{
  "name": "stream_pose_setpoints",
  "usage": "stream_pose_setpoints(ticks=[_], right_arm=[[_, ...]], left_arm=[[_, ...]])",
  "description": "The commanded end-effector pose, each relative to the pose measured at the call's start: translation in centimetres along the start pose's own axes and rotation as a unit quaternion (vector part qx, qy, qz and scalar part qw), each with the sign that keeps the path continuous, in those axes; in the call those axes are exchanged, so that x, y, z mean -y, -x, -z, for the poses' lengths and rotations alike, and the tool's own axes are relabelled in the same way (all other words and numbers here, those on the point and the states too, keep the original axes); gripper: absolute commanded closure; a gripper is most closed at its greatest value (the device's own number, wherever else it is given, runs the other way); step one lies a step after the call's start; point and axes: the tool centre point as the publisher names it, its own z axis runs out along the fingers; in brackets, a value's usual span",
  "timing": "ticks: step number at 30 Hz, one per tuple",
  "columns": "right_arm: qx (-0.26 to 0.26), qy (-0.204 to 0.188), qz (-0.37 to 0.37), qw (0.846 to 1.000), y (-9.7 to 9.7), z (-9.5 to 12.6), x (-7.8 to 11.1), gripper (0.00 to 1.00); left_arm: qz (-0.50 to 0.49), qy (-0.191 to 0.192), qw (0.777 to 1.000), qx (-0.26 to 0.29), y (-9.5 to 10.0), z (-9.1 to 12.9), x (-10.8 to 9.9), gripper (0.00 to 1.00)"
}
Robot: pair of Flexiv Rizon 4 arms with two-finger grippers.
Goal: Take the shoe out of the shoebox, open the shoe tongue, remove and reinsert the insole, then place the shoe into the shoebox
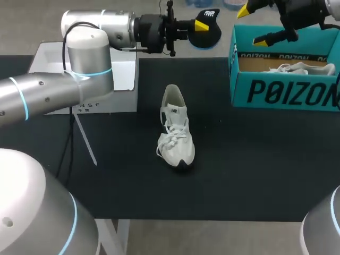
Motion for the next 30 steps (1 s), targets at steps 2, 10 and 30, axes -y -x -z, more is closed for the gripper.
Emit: stream_pose_setpoints(ticks=[2, 10, 30], right_arm=[[-0.069, -0.001, 0.021, 0.997, 0.4, -0.3, 0.0, 0.0], [-0.069, -0.001, 0.021, 0.997, 0.4, -0.3, 0.0, 0.0], [-0.069, -0.001, 0.021, 0.997, 0.4, -0.3, 0.0, 0.0]], left_arm=[[0.064, -0.013, 0.998, 0.009, -0.3, 0.8, -0.9, 1.0], [0.064, -0.013, 0.998, 0.009, -0.3, 0.8, -0.9, 1.0], [0.352, 0.038, 0.929, 0.112, 2.3, 1.2, -0.9, 1.0]])
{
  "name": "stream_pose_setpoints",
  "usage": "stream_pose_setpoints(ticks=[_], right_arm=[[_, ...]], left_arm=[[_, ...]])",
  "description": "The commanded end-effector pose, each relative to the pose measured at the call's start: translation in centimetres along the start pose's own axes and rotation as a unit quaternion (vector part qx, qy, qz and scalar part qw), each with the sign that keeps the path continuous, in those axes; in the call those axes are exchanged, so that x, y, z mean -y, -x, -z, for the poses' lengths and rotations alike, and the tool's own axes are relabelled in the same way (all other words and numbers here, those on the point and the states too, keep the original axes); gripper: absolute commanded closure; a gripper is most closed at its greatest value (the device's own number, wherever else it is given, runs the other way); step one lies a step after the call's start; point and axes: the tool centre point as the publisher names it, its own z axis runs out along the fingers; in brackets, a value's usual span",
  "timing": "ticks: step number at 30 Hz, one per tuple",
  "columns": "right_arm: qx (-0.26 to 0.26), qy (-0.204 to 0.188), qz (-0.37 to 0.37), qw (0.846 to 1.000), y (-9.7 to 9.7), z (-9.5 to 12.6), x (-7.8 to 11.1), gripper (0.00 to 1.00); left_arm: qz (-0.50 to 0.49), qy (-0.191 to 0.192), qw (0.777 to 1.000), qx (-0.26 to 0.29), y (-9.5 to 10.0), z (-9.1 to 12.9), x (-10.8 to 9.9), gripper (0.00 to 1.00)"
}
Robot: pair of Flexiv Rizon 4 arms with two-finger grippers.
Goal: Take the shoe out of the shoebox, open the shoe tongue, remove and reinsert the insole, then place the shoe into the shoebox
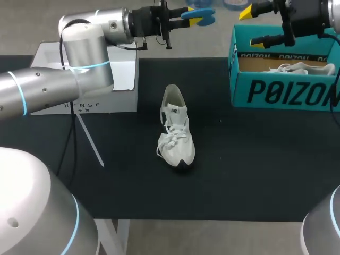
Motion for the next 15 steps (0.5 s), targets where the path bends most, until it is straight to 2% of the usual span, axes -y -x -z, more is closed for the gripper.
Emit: stream_pose_setpoints(ticks=[1, 9, 10, 11, 12, 13, 14, 15], right_arm=[[0.0, 0.001, 0.0, 1.0, 0.0, -0.1, 0.1, 0.0], [0.0, 0.001, 0.0, 1.0, 0.0, -0.1, 0.1, 0.0], [0.0, 0.001, 0.0, 1.0, 0.0, -0.1, 0.1, 0.0], [0.0, 0.001, 0.0, 1.0, 0.0, -0.1, 0.1, 0.0], [0.0, 0.001, 0.0, 1.0, 0.0, -0.1, 0.1, 0.0], [0.0, 0.001, 0.0, 1.0, 0.0, -0.1, 0.1, 0.0], [0.0, 0.001, 0.0, 1.0, 0.0, -0.1, 0.1, 0.0], [0.0, 0.001, 0.0, 1.0, 0.0, -0.1, 0.1, 0.0]], left_arm=[[0.11, 0.026, 0.992, 0.048, -0.6, -0.1, 0.8, 1.0], [0.11, 0.026, 0.992, 0.048, -0.6, -0.1, 0.8, 1.0], [0.167, 0.005, 0.984, 0.057, 0.0, 0.0, 0.9, 1.0], [0.189, 0.004, 0.979, 0.07, 0.4, 0.1, 1.1, 1.0], [0.267, 0.004, 0.961, 0.066, 1.1, 0.2, 1.0, 1.0], [0.291, -0.005, 0.955, 0.063, 1.4, 0.2, 1.2, 1.0], [0.361, -0.003, 0.929, 0.078, 1.9, 0.2, 1.4, 1.0], [0.401, -0.006, 0.915, 0.041, 2.0, 0.2, 1.5, 1.0]])
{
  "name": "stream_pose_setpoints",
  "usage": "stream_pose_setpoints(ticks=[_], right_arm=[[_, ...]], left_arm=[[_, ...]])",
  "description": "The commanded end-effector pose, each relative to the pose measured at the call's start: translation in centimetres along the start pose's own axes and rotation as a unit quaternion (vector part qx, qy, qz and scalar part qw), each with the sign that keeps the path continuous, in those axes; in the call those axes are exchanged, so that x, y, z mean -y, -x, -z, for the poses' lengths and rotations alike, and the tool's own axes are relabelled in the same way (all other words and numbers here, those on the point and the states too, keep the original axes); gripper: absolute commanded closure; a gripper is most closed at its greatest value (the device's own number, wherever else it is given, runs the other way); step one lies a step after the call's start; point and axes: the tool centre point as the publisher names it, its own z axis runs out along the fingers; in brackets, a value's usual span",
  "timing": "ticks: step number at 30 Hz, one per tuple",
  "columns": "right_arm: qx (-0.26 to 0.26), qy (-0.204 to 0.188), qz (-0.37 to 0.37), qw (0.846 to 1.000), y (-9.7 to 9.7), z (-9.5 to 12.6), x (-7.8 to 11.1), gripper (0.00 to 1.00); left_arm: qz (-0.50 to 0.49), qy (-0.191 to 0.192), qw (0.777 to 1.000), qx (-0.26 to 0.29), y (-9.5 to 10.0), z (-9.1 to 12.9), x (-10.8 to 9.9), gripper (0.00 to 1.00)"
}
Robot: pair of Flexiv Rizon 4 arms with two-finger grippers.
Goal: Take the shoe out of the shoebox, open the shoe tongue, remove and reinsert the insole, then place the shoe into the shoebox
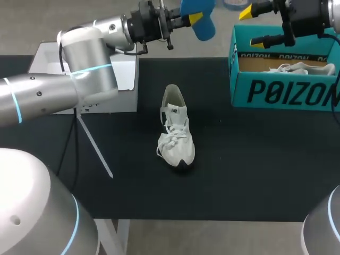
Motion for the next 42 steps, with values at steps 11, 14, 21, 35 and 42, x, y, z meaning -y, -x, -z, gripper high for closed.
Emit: stream_pose_setpoints(ticks=[11, 14, 21, 35, 42], right_arm=[[-0.001, 0.001, 0.0, 1.0, 0.0, -0.1, 0.1, 0.0], [-0.001, 0.001, 0.0, 1.0, 0.0, -0.1, 0.1, 0.0], [-0.001, 0.001, 0.0, 1.0, 0.0, -0.1, 0.1, 0.0], [-0.001, 0.001, 0.0, 1.0, 0.0, -0.1, 0.1, 0.0], [-0.001, 0.001, 0.0, 1.0, 0.0, -0.1, 0.1, 0.0]], left_arm=[[0.505, 0.022, 0.861, -0.066, 0.9, 0.3, 1.9, 1.0], [0.505, 0.022, 0.861, -0.066, 0.9, 0.3, 1.9, 1.0], [0.505, 0.022, 0.861, -0.066, 0.9, 0.3, 1.9, 1.0], [0.872, 0.091, 0.469, -0.108, -1.0, -0.5, 2.2, 1.0], [0.872, 0.091, 0.469, -0.108, -1.0, -0.5, 2.2, 1.0]])
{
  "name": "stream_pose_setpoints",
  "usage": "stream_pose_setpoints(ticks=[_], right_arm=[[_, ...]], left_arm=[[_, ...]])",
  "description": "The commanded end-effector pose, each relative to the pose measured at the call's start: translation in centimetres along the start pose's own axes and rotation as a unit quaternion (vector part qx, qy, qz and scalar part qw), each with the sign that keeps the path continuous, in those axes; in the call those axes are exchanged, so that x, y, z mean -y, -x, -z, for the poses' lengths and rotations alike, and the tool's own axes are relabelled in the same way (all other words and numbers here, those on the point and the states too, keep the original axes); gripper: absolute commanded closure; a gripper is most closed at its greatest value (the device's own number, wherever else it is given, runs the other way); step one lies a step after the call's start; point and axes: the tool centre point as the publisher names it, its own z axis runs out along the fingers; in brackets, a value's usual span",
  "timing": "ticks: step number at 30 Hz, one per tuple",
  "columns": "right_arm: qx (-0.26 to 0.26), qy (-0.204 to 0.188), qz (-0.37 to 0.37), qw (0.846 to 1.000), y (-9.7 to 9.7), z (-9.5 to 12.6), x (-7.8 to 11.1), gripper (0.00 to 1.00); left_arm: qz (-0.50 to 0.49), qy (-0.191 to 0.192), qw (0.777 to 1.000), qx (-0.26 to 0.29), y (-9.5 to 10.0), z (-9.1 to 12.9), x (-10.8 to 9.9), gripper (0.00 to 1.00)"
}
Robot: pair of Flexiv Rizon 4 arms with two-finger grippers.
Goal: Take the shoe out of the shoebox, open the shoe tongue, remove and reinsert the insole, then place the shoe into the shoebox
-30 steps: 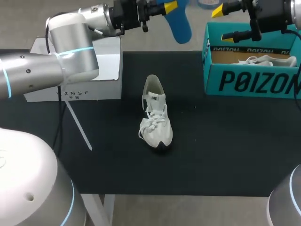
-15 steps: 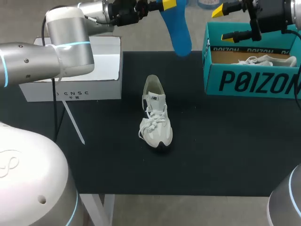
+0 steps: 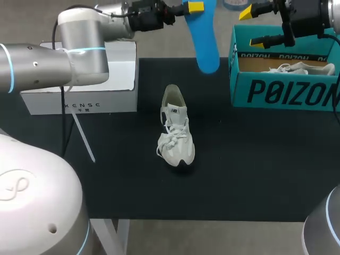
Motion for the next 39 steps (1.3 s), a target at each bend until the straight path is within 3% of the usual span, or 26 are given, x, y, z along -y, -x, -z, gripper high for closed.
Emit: stream_pose_setpoints(ticks=[1, 14, 18, 23, 27, 30, 35, 39], right_arm=[[0.0, 0.001, -0.001, 1.0, 0.0, -0.1, 0.0, 0.0], [0.0, 0.001, -0.001, 1.0, 0.0, -0.1, 0.0, 0.0], [0.0, 0.001, -0.001, 1.0, 0.0, -0.1, 0.0, 0.0], [0.0, 0.001, -0.001, 1.0, 0.0, -0.1, 0.0, 0.0], [0.116, -0.006, 0.074, 0.991, -1.3, -0.5, -0.2, 0.0], [0.169, -0.022, 0.098, 0.981, -2.4, -0.8, -0.2, 0.0], [0.195, 0.001, 0.106, 0.975, -3.9, -1.3, -0.9, 0.0], [0.232, -0.006, 0.106, 0.967, -4.3, -2.0, -1.1, 0.0]], left_arm=[[0.377, 0.064, 0.924, -0.023, -0.1, 0.2, 0.3, 1.0], [0.377, 0.064, 0.924, -0.023, -0.1, 0.2, 0.3, 1.0], [0.441, 0.039, 0.896, 0.026, 2.1, -0.1, -0.7, 1.0], [0.442, 0.026, 0.895, 0.057, 3.3, -0.6, -1.3, 1.0], [0.447, 0.023, 0.892, 0.064, 4.3, -0.9, -1.9, 1.0], [0.441, 0.025, 0.893, 0.084, 5.0, -1.4, -2.4, 1.0], [0.393, 0.03, 0.91, 0.132, 5.0, -2.0, -2.8, 1.0], [0.39, 0.03, 0.912, 0.124, 5.1, -2.1, -2.7, 1.0]])
